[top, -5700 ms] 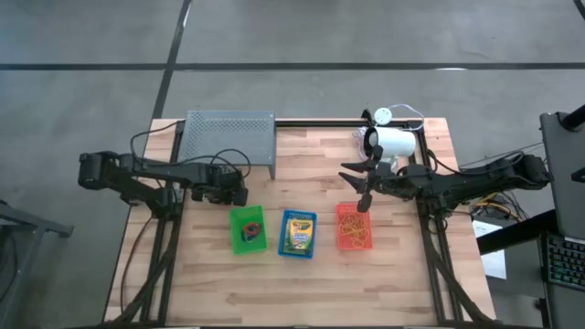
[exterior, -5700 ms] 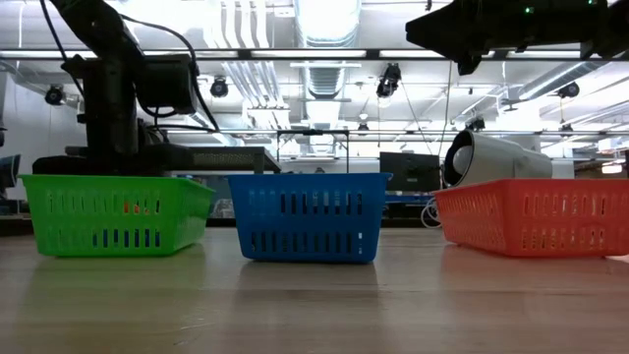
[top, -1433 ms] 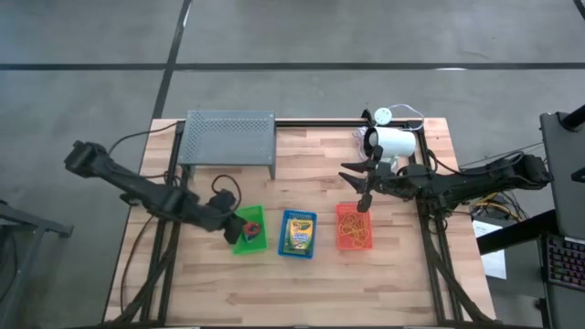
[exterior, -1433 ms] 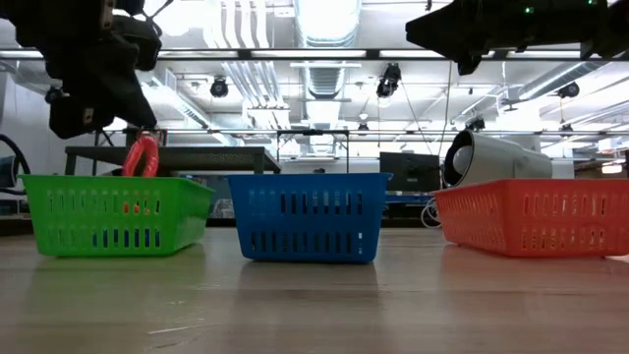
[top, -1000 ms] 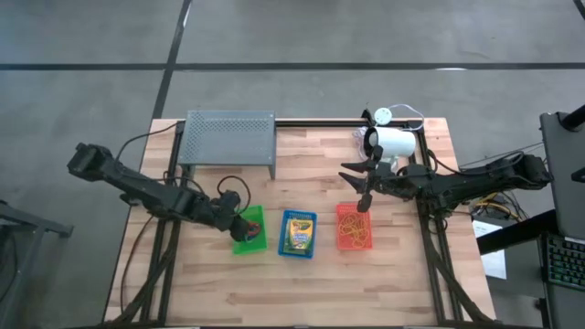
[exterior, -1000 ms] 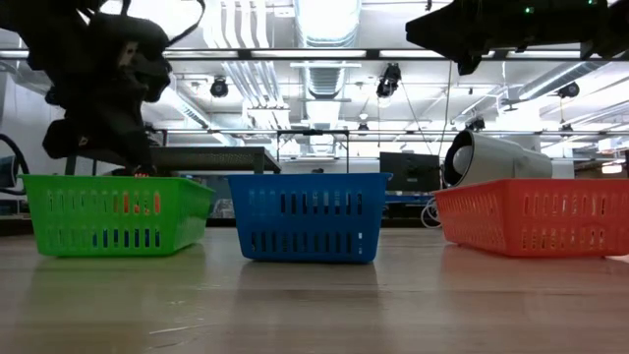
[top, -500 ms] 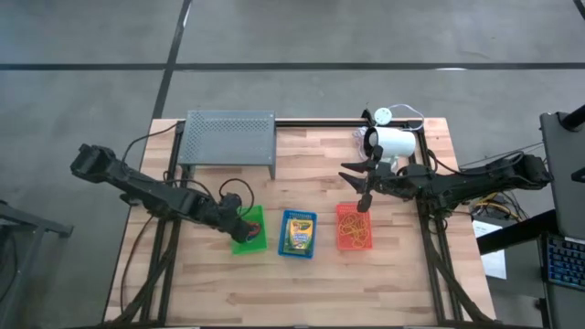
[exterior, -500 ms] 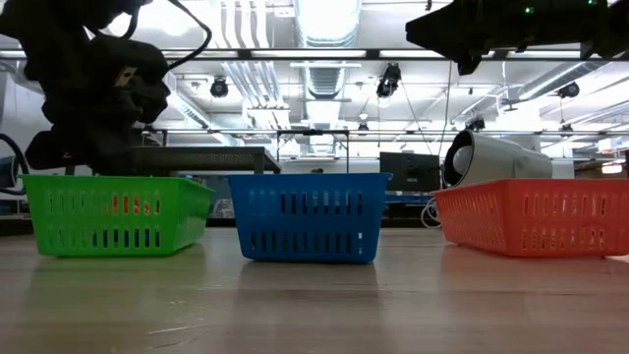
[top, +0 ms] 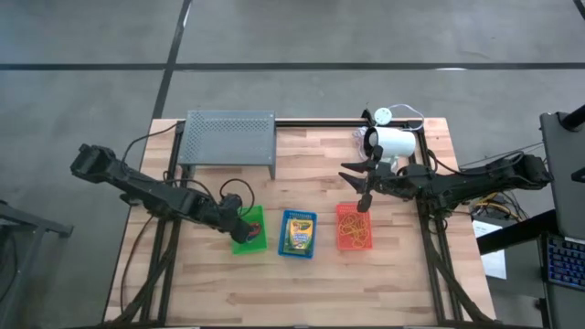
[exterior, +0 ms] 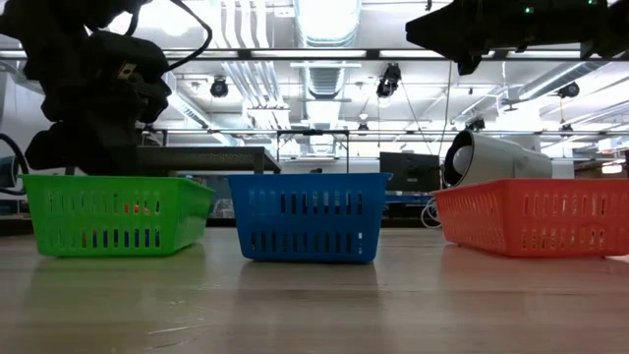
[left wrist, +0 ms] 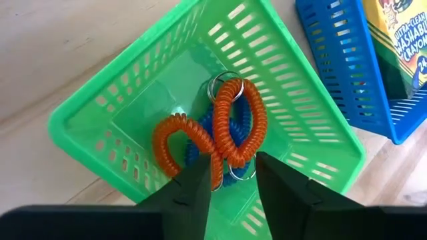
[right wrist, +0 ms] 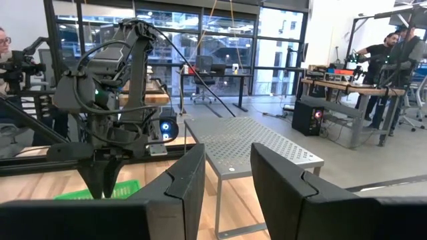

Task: Pick & Place Office Desk Supplies
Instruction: Put the orange bin filled with rubber bands on the shelf

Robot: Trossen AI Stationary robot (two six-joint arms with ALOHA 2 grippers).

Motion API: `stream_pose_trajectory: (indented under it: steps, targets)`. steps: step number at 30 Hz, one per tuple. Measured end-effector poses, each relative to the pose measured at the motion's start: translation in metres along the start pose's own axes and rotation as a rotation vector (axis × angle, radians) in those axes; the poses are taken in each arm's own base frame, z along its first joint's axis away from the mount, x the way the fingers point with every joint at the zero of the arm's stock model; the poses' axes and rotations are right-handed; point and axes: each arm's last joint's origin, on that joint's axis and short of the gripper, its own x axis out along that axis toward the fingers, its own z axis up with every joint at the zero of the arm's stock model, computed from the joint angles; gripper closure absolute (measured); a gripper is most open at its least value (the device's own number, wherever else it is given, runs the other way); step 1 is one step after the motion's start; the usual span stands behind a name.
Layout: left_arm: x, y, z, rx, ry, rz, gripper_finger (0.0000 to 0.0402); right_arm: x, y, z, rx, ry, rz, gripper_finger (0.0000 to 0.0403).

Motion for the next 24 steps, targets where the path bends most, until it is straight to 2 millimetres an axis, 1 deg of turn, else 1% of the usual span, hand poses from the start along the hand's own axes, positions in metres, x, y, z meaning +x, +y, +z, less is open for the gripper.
stream_pose_trajectory:
  steps: [5,18,21,24]
  targets:
    - [0.000,0.000,0.000,0.000,0.000,0.000,0.0263,0.000,0.000,0.000,0.000,0.000,0.000,0.0284]
    - [0.000,0.000,0.000,0.004,-0.002,-0.001,0.0261,0.000,0.000,0.000,0.000,0.000,0.000,0.0284]
    - [-0.005,-0.003,0.002,0.034,-0.035,-0.017,0.0261,0.000,0.000,0.000,0.000,0.000,0.000,0.0284]
    - [-0.017,-0.011,0.008,0.104,-0.108,-0.048,0.0261,0.000,0.000,0.000,0.000,0.000,0.000,0.0284]
